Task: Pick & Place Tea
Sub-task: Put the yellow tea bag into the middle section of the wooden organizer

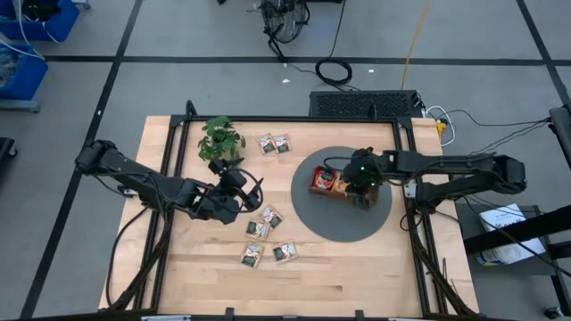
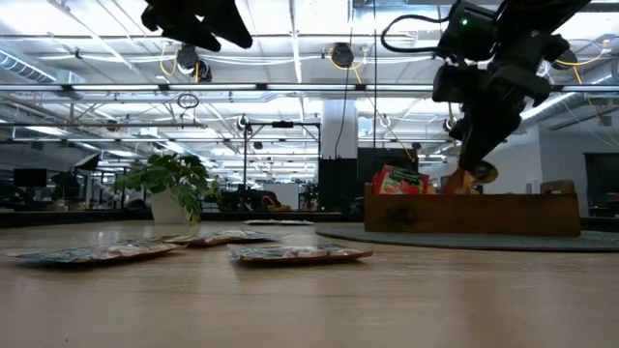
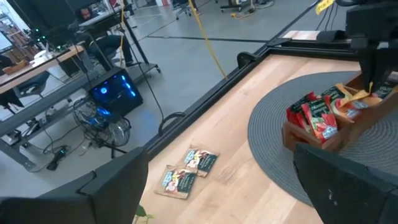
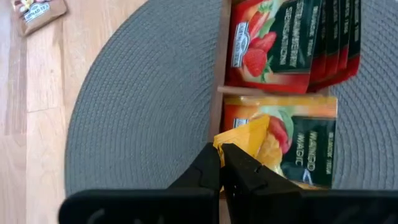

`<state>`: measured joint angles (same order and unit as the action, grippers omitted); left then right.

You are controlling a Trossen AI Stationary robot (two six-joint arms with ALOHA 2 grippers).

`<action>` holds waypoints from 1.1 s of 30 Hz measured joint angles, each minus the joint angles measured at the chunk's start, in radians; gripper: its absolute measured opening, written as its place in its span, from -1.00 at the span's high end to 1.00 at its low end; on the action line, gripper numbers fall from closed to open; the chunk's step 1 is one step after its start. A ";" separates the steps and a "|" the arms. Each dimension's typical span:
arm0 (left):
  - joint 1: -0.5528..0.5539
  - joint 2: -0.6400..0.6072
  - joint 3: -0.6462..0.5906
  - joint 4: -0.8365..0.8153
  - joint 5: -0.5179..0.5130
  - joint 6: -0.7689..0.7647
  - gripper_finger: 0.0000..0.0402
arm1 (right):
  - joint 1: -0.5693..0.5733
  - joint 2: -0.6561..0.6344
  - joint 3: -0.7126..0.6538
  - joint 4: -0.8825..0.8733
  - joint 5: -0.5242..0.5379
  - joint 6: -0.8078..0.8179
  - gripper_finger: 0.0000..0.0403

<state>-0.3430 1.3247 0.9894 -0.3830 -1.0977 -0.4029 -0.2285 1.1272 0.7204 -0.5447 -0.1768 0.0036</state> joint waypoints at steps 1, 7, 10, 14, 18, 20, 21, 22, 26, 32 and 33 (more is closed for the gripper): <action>0.000 0.000 0.000 0.000 0.000 0.000 -0.95 | 0.000 0.008 0.000 0.010 0.000 -0.005 1.00; 0.000 0.000 0.000 -0.001 0.009 0.001 -0.95 | 0.000 0.018 0.000 0.017 0.047 -0.013 1.00; 0.000 0.000 0.000 -0.002 0.009 0.000 -0.95 | 0.000 0.006 0.000 0.010 0.071 -0.013 0.97; 0.000 0.000 0.000 -0.004 0.009 -0.001 -0.95 | -0.001 -0.009 0.000 0.010 0.093 0.008 0.91; 0.000 0.000 0.000 -0.004 0.009 -0.002 -0.95 | -0.001 -0.024 0.000 0.004 0.154 0.010 0.85; 0.000 0.000 0.000 -0.004 0.009 -0.002 -0.95 | -0.001 -0.029 0.000 0.000 0.157 0.011 0.83; 0.000 0.000 0.000 -0.004 0.009 -0.003 -0.95 | -0.001 -0.033 0.000 0.000 0.157 0.011 0.83; 0.000 0.000 0.000 -0.004 0.009 -0.004 -0.95 | -0.001 -0.036 0.000 0.000 0.157 0.011 0.82; 0.000 0.000 0.000 -0.004 0.009 -0.004 -0.95 | -0.001 -0.044 0.000 -0.004 0.170 0.011 0.79; 0.000 0.000 0.000 -0.004 0.015 -0.007 -0.95 | -0.001 -0.050 0.000 -0.038 0.206 0.011 0.67; 0.000 0.000 0.000 -0.004 0.023 -0.007 -0.95 | -0.001 -0.050 0.000 -0.040 0.206 0.011 0.63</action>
<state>-0.3428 1.3251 0.9897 -0.3874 -1.0751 -0.4099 -0.2291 1.0767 0.7204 -0.5846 0.0288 0.0144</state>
